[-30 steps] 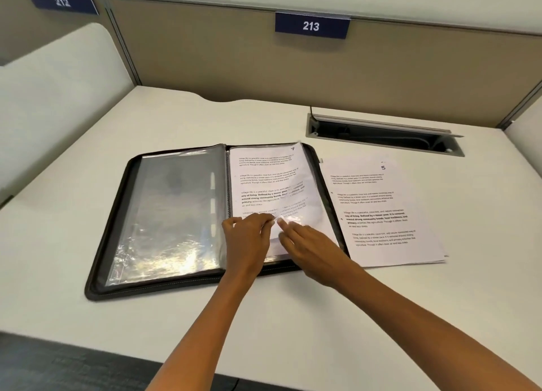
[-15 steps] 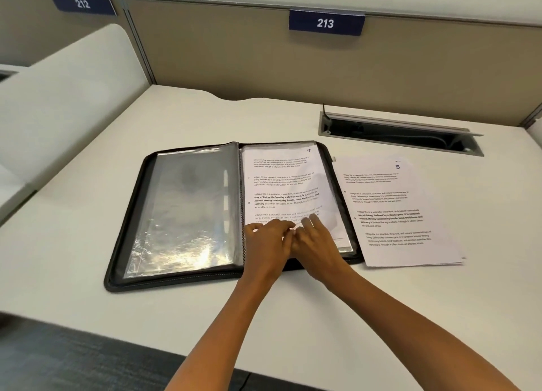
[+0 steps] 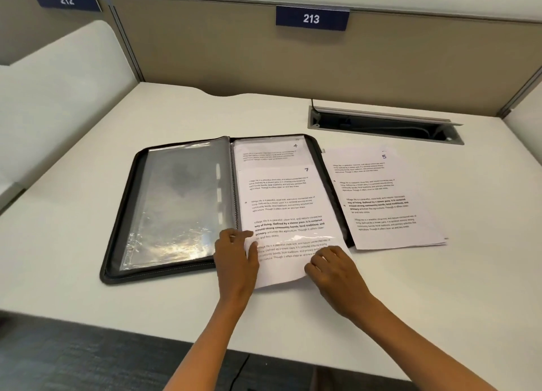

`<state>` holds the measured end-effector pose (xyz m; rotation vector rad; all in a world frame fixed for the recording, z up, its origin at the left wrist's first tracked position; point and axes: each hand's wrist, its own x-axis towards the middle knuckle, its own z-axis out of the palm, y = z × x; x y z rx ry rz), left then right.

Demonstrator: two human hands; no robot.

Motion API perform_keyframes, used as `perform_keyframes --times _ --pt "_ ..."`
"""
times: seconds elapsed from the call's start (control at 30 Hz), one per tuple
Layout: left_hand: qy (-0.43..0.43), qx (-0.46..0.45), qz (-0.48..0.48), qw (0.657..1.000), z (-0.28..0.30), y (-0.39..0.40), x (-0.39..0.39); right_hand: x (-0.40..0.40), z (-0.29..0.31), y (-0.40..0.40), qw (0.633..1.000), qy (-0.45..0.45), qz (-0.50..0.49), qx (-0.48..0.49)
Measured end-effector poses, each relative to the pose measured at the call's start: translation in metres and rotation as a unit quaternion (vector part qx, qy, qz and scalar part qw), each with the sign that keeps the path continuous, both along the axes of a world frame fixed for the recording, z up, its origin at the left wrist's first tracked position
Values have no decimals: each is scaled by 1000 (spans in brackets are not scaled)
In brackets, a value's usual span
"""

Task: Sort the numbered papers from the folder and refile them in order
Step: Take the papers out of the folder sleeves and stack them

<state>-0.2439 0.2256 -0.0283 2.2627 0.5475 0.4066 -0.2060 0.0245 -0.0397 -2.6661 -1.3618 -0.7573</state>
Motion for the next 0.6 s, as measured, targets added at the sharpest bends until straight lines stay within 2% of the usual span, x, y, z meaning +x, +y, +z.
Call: perform_keyframes --times 0.07,0.13,0.17,0.23,0.33,0.4,0.53,0.6 --pt "9 -6 26 1000 1 1 -5 -9 -5 -11 1000 13 6 1" --pt "26 -31 41 998 2 1 -10 -18 -2 -21 998 65 15 -2" --pt "38 -49 45 997 2 1 -14 -22 -1 -23 994 112 10 16" --pt "53 -78 43 995 2 0 -20 -27 6 -21 972 203 -41 115" --pt "55 -97 34 993 4 -3 -31 -19 15 -12 891 290 -224 267" --pt "57 -99 22 993 5 -3 -37 -9 14 -8 824 359 -327 291" --pt "88 -81 2 993 -1 4 -49 -7 9 -4 729 429 -398 356" --pt "95 -118 0 988 -1 6 -56 -11 10 -5 689 444 -414 396"
